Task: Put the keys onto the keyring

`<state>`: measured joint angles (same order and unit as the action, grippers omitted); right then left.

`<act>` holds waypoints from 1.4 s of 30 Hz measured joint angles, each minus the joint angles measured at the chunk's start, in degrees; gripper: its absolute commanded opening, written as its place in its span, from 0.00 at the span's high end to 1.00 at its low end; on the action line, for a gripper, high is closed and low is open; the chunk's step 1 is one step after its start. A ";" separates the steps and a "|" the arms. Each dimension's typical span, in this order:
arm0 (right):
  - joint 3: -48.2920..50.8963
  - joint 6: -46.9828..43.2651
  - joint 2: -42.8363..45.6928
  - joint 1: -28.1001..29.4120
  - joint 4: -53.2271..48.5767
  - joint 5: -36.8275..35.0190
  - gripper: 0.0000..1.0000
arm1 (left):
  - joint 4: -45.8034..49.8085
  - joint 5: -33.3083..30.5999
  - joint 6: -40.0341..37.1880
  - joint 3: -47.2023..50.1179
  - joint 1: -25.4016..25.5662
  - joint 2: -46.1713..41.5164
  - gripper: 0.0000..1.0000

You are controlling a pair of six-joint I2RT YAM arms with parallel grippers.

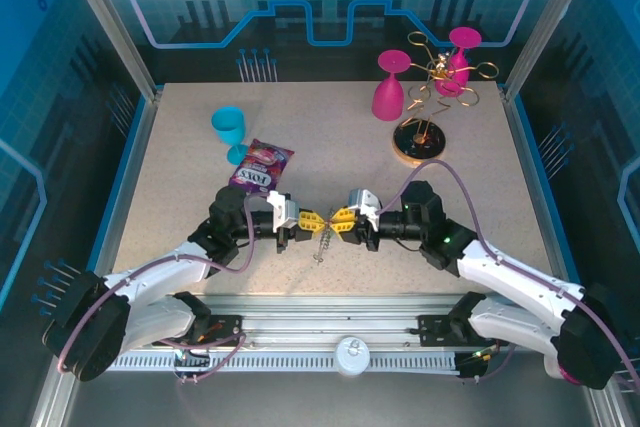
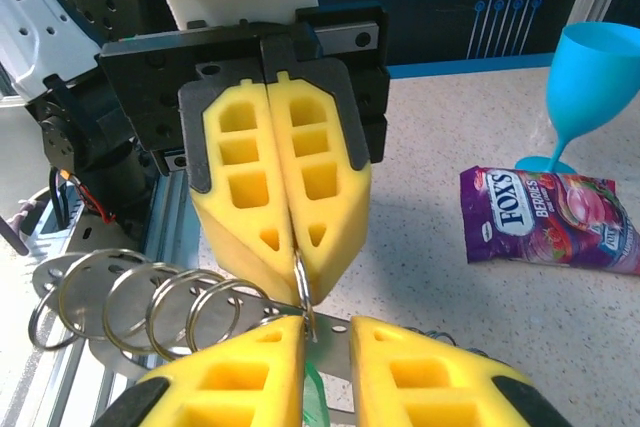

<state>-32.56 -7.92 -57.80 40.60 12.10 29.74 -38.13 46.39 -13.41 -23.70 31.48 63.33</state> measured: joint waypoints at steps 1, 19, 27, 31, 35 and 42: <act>-0.02 0.00 -0.09 0.11 0.07 0.20 0.83 | 0.00 0.02 0.00 0.00 0.00 0.00 1.00; -2.38 -1.03 -3.52 0.59 0.11 1.01 1.00 | -0.83 -0.13 0.92 -0.02 -0.85 0.35 0.93; -17.07 -11.30 -6.71 1.27 -23.71 -2.12 1.00 | 18.97 -5.14 -10.34 -7.89 -0.26 -1.90 0.88; -27.17 -16.72 -11.63 2.89 -36.54 -5.25 1.00 | 29.42 -6.38 -16.98 -12.13 -0.13 -1.95 0.95; -35.63 -20.44 -16.63 4.48 -47.01 -8.07 1.00 | 37.18 -7.26 -21.27 -15.08 0.17 -1.84 1.00; -31.52 -17.66 -12.66 3.67 -44.74 -7.93 0.53 | 33.55 -7.21 -19.71 -12.26 0.42 -3.58 1.00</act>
<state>-64.07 -25.58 -70.46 44.27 -32.64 21.80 -4.58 39.18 -33.12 -35.97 31.90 59.75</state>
